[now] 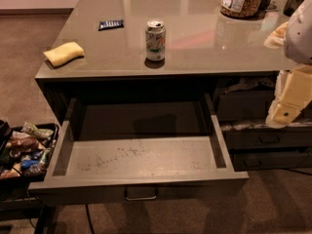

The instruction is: Close top drawer

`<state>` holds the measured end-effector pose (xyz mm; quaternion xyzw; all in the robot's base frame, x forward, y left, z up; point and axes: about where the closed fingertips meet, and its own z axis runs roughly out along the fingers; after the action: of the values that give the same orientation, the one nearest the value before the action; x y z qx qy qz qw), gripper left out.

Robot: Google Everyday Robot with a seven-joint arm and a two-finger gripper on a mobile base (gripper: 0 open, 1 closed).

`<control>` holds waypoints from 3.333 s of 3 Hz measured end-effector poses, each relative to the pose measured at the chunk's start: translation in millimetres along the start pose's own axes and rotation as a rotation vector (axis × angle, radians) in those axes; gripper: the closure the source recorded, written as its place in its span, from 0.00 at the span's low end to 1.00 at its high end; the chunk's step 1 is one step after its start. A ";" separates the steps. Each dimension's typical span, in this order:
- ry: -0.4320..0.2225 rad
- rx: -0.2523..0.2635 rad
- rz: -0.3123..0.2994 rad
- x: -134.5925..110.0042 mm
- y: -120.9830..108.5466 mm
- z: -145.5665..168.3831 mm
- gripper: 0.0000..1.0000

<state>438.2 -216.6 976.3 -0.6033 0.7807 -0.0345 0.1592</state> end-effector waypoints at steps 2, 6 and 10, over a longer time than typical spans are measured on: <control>-0.086 0.035 0.037 3.2 -0.7 -4.1 0.00; -0.554 0.250 0.011 -7.3 36.1 0.7 0.00; -0.636 0.049 -0.104 -23.7 60.9 42.7 0.00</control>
Offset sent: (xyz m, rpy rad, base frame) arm -0.0039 -0.0149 0.0088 0.2490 -0.1357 -0.0644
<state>399.1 -171.7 925.8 -0.6189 0.6589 0.1287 0.4077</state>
